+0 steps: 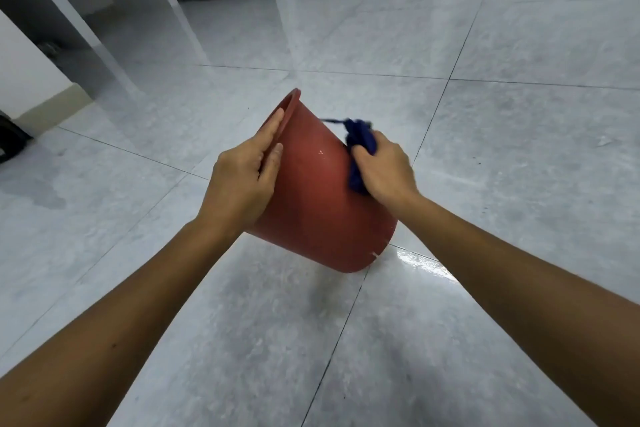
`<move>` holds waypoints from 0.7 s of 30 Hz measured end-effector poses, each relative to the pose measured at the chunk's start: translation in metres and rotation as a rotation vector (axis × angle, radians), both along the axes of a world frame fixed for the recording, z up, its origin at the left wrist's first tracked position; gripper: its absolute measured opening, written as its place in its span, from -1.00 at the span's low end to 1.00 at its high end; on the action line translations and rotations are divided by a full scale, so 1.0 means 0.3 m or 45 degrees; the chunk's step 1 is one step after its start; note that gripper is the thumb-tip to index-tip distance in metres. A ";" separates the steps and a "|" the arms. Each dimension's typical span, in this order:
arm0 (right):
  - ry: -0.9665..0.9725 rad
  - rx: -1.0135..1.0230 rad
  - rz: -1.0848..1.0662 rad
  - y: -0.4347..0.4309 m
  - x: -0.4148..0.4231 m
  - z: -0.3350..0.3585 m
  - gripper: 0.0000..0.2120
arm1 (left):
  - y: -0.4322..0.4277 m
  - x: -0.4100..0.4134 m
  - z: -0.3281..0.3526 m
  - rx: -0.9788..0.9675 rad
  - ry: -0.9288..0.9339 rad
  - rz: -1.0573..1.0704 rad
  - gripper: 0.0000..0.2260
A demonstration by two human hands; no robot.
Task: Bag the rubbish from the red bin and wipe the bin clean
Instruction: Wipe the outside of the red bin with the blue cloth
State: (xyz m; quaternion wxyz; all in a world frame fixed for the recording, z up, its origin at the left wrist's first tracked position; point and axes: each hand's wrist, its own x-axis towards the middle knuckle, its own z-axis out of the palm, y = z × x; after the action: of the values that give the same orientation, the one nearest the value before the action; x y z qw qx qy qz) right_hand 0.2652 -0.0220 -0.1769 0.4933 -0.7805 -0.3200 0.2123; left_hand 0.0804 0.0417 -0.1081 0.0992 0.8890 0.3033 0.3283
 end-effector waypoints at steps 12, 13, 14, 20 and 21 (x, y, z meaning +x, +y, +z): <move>-0.154 0.147 0.196 0.044 -0.064 0.122 -0.60 | 0.054 0.066 0.025 -0.078 -0.124 -0.090 -0.60; -0.210 0.135 0.206 0.040 -0.083 0.111 -0.58 | 0.057 0.046 0.020 -0.043 -0.106 -0.112 -0.58; -0.250 0.081 0.185 0.027 -0.088 0.084 -0.56 | 0.060 0.015 0.009 0.011 -0.070 -0.107 -0.57; -0.140 -0.352 -0.054 -0.049 0.023 -0.085 -0.59 | 0.060 -0.134 -0.072 0.164 0.113 -0.105 -0.51; -0.166 -0.380 -0.076 -0.045 0.013 -0.088 -0.59 | 0.062 -0.123 -0.071 0.153 0.097 -0.091 -0.51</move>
State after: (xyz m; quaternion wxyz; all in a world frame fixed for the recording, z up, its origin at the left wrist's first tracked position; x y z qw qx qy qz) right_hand 0.2693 -0.0354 -0.2032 0.3560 -0.8665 -0.2928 0.1915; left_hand 0.0435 0.0603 -0.1295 0.0458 0.9154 0.2548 0.3081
